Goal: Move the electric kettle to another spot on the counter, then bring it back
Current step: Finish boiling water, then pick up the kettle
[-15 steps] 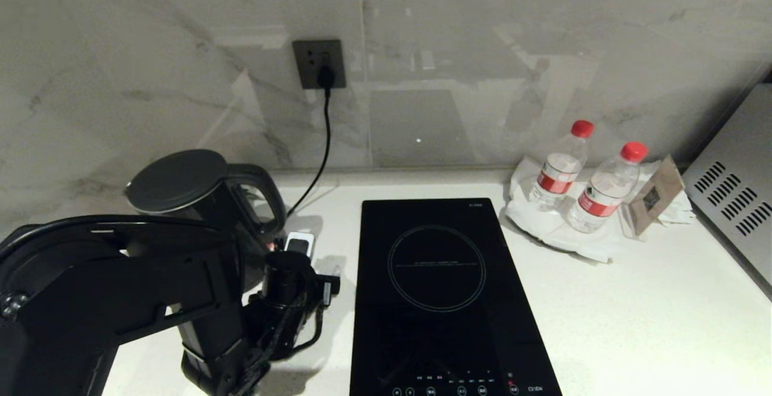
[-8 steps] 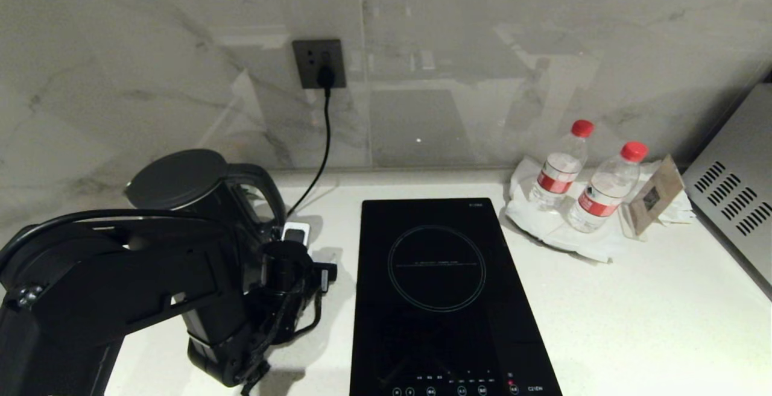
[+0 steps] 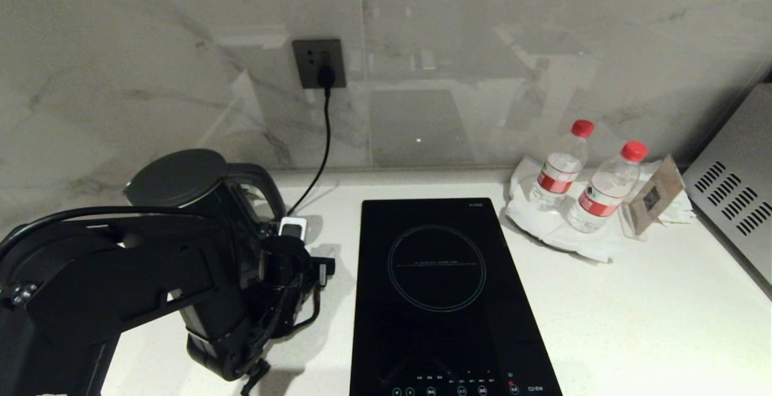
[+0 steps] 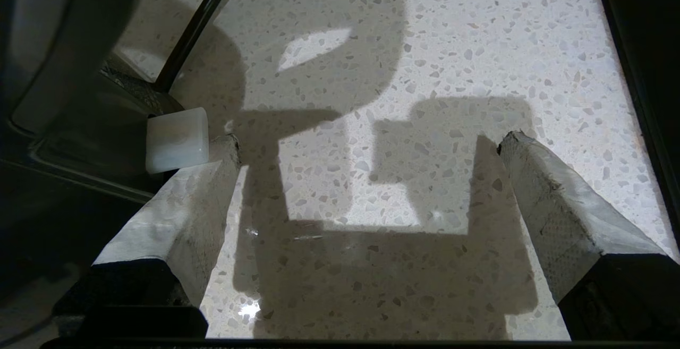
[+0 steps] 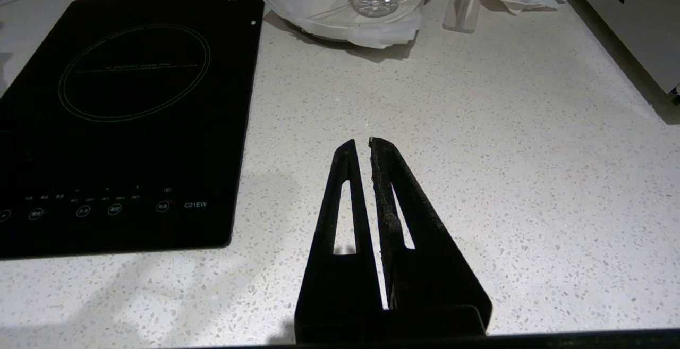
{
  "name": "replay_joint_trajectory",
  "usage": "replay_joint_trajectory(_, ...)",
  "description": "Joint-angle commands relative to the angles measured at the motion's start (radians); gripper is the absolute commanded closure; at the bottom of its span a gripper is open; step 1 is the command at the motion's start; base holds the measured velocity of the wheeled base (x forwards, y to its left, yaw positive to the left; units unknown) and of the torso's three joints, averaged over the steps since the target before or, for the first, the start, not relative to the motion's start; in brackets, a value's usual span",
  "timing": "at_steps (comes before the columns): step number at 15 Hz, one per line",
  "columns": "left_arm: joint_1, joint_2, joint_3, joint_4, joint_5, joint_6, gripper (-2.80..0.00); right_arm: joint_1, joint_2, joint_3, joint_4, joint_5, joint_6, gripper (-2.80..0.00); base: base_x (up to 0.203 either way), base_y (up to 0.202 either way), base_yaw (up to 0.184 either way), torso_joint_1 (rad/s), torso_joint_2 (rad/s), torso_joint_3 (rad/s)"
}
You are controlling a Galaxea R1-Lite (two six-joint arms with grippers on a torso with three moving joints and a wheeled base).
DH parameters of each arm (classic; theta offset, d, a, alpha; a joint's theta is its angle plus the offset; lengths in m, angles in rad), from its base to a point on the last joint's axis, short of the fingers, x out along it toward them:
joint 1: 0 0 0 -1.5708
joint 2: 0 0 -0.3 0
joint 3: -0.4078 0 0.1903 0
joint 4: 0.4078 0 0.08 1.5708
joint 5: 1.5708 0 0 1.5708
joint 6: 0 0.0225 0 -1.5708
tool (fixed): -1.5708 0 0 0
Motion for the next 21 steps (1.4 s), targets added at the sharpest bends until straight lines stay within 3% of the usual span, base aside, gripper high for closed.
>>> replay_joint_trajectory(1,0.0,-0.005,0.005,-0.008,0.004,-0.001,-2.8,0.0,0.002,0.0,0.0,0.0,-0.001,0.0,0.0,0.0,0.0,0.0,0.0,0.0)
replay_joint_trajectory(4,-0.013,-0.013,0.046,-0.01,0.005,-0.008,-2.8,0.0,0.002,0.0,0.0,0.0,-0.001,0.0,0.0,0.0,0.0,0.0,0.0,0.0)
replay_joint_trajectory(13,-0.11,-0.265,0.239,-0.009,0.005,-0.031,-2.8,0.0,0.002,0.0,0.0,0.0,-0.001,0.0,0.0,0.0,0.0,0.0,0.0,0.0)
replay_joint_trajectory(21,-0.116,-0.355,0.194,-0.003,0.011,-0.018,-2.8,0.0,0.001,0.0,0.0,0.0,-0.001,0.0,0.0,0.0,0.0,0.0,0.0,0.0)
